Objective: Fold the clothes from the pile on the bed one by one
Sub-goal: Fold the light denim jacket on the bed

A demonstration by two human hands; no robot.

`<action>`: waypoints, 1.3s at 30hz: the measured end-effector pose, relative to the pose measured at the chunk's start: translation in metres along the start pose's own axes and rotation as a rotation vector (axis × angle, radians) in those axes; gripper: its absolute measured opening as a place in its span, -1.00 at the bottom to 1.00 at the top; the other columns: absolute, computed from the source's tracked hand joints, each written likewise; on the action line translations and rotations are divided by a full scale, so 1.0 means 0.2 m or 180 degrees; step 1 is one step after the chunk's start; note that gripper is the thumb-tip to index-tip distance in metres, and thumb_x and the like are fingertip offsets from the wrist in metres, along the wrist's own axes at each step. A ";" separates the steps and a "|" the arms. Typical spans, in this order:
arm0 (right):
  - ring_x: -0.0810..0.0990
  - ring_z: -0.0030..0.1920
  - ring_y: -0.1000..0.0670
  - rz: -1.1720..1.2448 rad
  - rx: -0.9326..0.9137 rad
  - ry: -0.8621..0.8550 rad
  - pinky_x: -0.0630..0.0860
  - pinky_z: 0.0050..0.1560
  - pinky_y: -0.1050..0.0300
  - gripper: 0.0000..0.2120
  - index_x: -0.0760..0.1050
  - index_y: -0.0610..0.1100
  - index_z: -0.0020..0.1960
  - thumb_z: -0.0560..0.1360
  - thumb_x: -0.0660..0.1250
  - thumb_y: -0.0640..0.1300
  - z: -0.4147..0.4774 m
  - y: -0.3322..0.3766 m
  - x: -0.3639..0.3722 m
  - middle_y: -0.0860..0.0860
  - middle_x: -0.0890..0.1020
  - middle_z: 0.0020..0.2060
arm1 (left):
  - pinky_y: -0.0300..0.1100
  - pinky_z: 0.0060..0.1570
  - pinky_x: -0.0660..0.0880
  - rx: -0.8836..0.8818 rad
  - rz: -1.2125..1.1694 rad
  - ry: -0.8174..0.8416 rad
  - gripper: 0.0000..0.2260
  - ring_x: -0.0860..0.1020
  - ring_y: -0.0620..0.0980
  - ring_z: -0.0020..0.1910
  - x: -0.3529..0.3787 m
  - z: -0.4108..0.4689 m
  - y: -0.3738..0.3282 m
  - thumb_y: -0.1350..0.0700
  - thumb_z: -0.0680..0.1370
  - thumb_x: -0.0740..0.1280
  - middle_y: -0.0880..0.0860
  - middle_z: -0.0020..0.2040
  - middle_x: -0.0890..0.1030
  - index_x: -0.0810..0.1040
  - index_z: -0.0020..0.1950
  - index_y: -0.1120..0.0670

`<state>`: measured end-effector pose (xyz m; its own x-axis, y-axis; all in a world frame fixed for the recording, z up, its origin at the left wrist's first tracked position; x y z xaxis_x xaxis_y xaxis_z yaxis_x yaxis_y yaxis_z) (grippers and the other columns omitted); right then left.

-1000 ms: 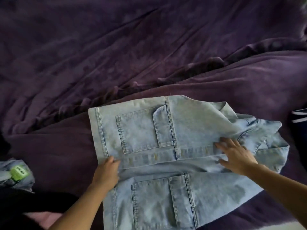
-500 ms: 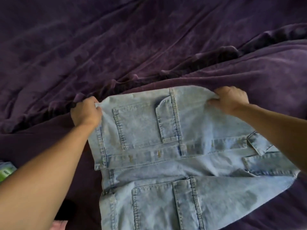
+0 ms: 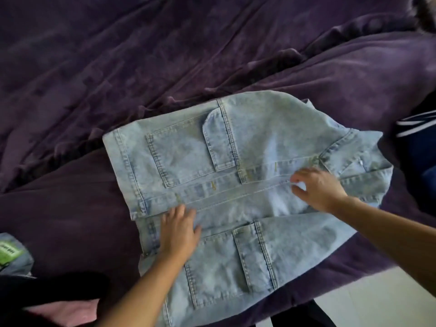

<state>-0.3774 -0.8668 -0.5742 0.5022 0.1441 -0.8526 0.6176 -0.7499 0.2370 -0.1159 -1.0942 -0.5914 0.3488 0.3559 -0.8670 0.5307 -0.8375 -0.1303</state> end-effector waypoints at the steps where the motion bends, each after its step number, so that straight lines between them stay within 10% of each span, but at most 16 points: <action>1: 0.57 0.13 -0.14 -0.0254 0.0240 0.0513 0.53 0.01 0.00 -0.74 0.59 -0.02 0.10 0.45 0.39 0.01 -0.11 -0.09 0.11 -0.02 0.61 0.08 | 0.01 -0.13 0.48 -0.0014 0.0115 0.0477 -0.58 0.56 0.17 -0.09 0.13 -0.10 -0.01 -0.07 0.23 0.54 0.08 -0.06 0.56 0.61 0.02 0.05; 4: 0.35 0.36 -0.06 -0.0542 0.0780 0.1206 0.44 0.22 0.01 -0.42 0.40 0.12 0.35 0.40 0.35 0.29 -0.35 -0.32 0.23 0.09 0.37 0.37 | 0.01 -0.06 0.48 -0.0365 0.0282 0.0950 -0.52 0.59 0.15 -0.04 0.26 -0.28 0.02 -0.08 0.28 0.54 0.08 -0.03 0.62 0.55 0.12 0.05; 7: 0.45 0.23 -0.04 -0.0661 0.0918 0.1278 0.47 0.02 0.07 -0.52 0.46 0.18 0.21 0.37 0.32 0.36 -0.46 -0.39 0.20 0.12 0.51 0.22 | -0.11 0.04 0.46 -0.0285 0.0210 0.0827 -0.78 0.57 0.01 0.07 0.24 -0.34 0.02 -0.03 0.52 0.32 -0.02 0.06 0.61 0.50 0.13 0.00; 12: 0.56 -0.10 -0.19 -0.0524 0.0248 -0.0749 0.46 -0.11 -0.06 -0.77 0.56 -0.10 -0.12 0.44 0.37 0.07 -0.54 -0.33 -0.04 -0.05 0.59 -0.21 | -0.08 0.13 0.41 0.0035 0.0060 0.1024 -0.69 0.46 0.02 0.18 0.24 -0.46 -0.05 -0.20 0.51 0.27 -0.04 0.10 0.51 0.56 0.04 0.01; 15: 0.57 -0.07 -0.18 -0.0448 0.0439 -0.1030 0.31 0.05 -0.09 -0.86 0.46 -0.12 -0.11 0.43 0.34 -0.05 -0.62 -0.33 -0.09 -0.05 0.61 -0.20 | -0.02 0.13 0.44 -0.0618 -0.0677 0.1700 -0.37 0.52 0.06 0.13 0.28 -0.59 -0.09 -0.47 0.46 -0.06 0.01 0.07 0.56 0.57 -0.12 -0.02; 22: 0.55 0.06 -0.13 -0.0858 0.0077 0.0422 0.38 0.04 -0.05 -0.71 0.54 0.07 0.10 0.39 0.43 0.04 -0.65 -0.37 0.15 0.06 0.63 -0.01 | -0.13 -0.04 0.42 -0.0491 -0.0224 0.1524 -0.79 0.56 0.00 0.07 0.35 -0.66 -0.16 -0.18 0.49 0.31 -0.05 0.05 0.57 0.47 -0.02 -0.08; 26: 0.58 -0.03 -0.17 -0.0307 0.0041 -0.0140 0.43 -0.02 -0.07 -0.89 0.62 -0.03 -0.10 0.50 0.37 -0.01 -0.63 -0.39 0.03 -0.01 0.60 -0.18 | -0.10 0.03 0.45 -0.0496 -0.0030 0.1147 -0.75 0.53 0.07 0.15 0.32 -0.68 -0.15 0.13 0.54 0.27 0.04 0.16 0.55 0.43 0.22 0.04; 33: 0.58 -0.10 -0.23 -0.0118 -0.0110 -0.1117 0.45 -0.07 -0.07 -0.67 0.63 -0.17 -0.07 0.52 0.18 0.02 -0.62 -0.39 -0.14 -0.09 0.63 -0.17 | -0.02 0.12 0.46 -0.0875 -0.0682 0.1458 -0.34 0.46 0.12 0.23 0.35 -0.73 -0.23 -0.42 0.44 0.17 0.06 0.28 0.40 0.39 0.35 0.01; 39: 0.58 -0.04 -0.25 0.0369 0.0174 -0.1231 0.46 -0.01 -0.11 -0.70 0.59 -0.20 -0.01 0.54 0.18 -0.01 -0.52 -0.36 -0.18 -0.17 0.65 -0.09 | 0.11 0.13 0.49 -0.0761 0.0345 0.1546 -0.76 0.41 0.12 0.22 0.39 -0.70 -0.34 0.11 0.57 0.22 0.09 0.25 0.36 0.53 0.21 0.01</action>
<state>-0.3768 -0.7503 -0.5121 0.2955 -0.1892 -0.9364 0.5320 -0.7816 0.3258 -0.0167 -0.9516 -0.5819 0.6975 0.4706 -0.5405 0.6128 -0.7826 0.1094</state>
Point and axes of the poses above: each hand's wrist, its own z-axis towards the middle knuckle, its own x-axis out of the palm, y = z × x, the point moved 7 cm from there along z, towards the middle knuckle
